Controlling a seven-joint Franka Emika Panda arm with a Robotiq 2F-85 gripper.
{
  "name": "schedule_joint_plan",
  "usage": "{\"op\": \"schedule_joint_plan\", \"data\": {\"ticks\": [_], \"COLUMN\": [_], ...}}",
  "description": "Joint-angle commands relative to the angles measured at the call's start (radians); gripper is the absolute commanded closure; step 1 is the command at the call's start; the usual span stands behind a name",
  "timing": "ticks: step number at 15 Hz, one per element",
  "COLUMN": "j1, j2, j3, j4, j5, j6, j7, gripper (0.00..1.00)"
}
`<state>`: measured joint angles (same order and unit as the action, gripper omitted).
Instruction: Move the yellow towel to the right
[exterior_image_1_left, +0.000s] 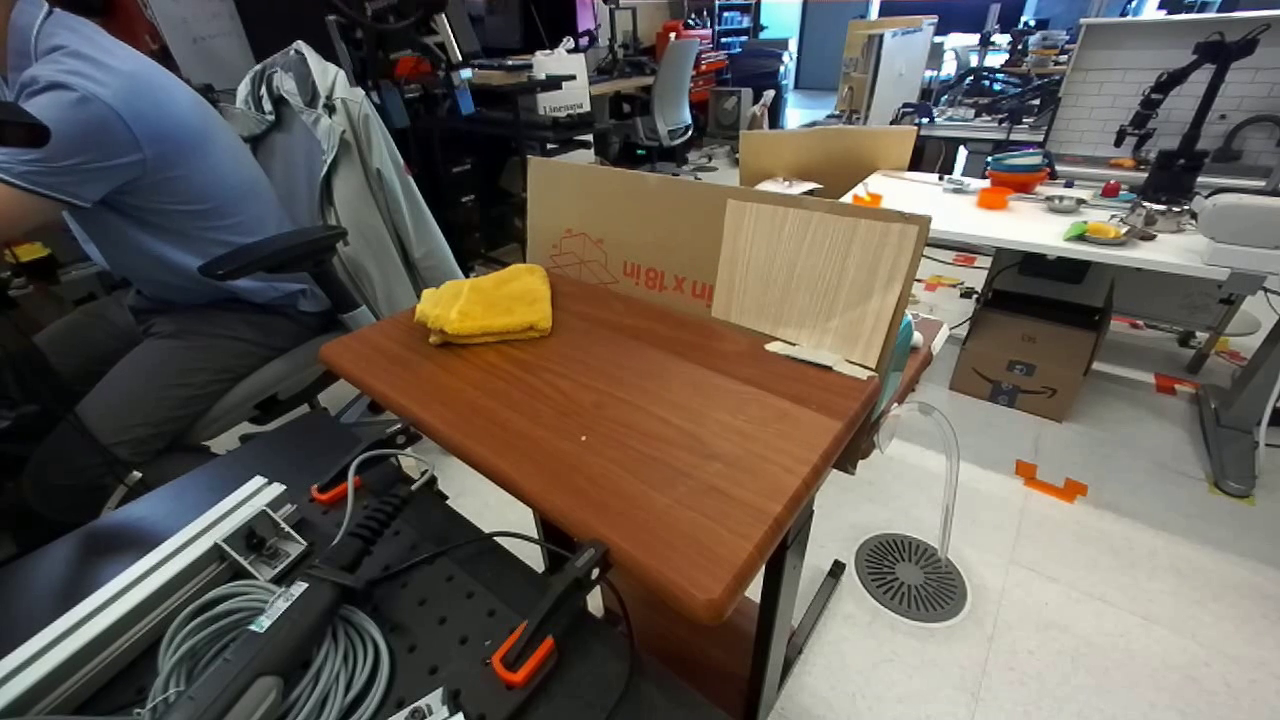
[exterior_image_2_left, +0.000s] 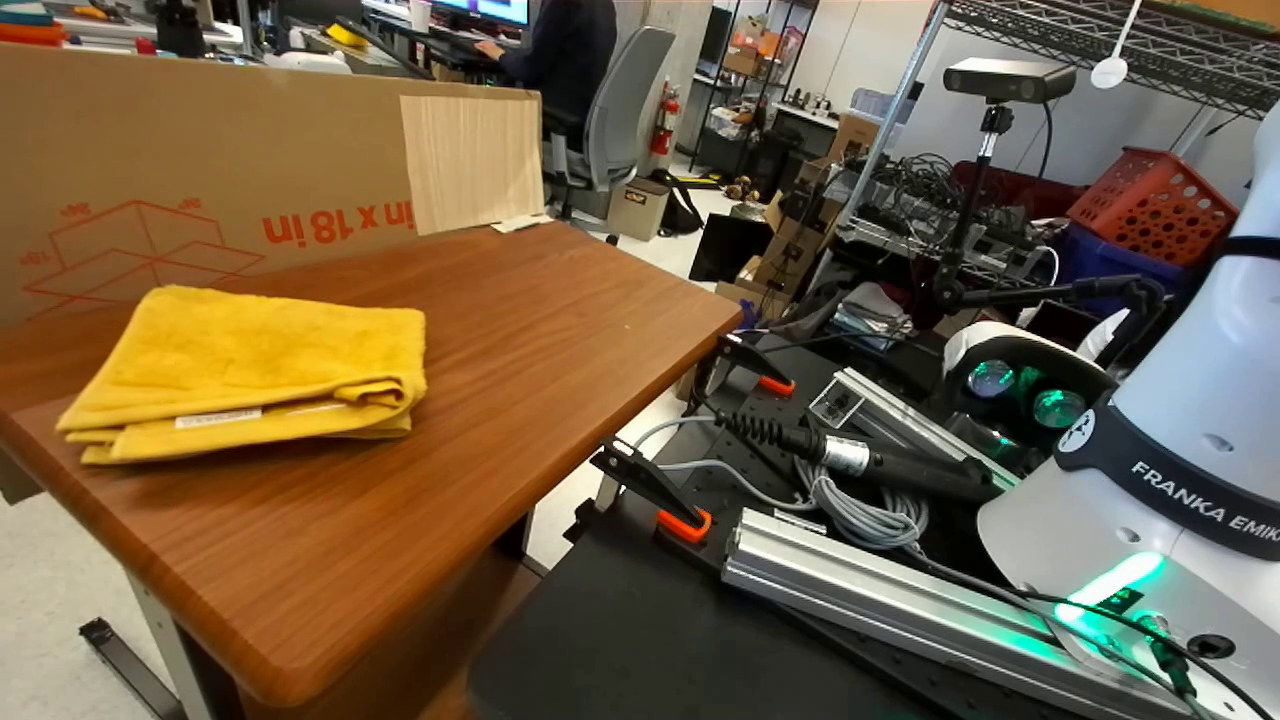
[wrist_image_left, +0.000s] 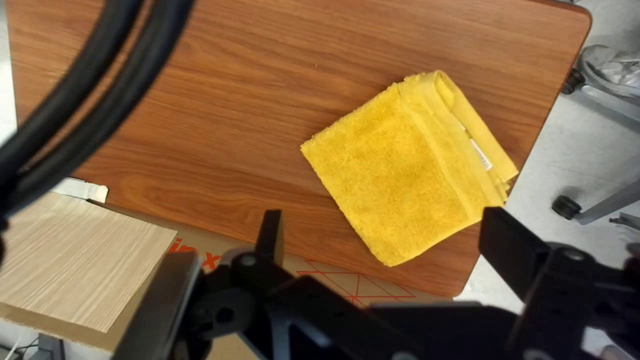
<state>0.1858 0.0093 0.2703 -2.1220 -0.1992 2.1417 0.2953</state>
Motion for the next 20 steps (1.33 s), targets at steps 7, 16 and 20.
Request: {"op": "schedule_joint_plan", "data": {"ticks": [7,16,20], "j1": [0.045,0.043,0.068], "j2": [0.101,0.261,0.355], "j3": [-0.028,-0.044,-0.088], "j4": [0.042,0.019,0.03], "j5": [-0.049,0.196,0.166], "j6": [0.009,0.14,0.306], "j7": [0.062,-0.014,0.096], "gripper": [0.0,0.0,0.0]}}
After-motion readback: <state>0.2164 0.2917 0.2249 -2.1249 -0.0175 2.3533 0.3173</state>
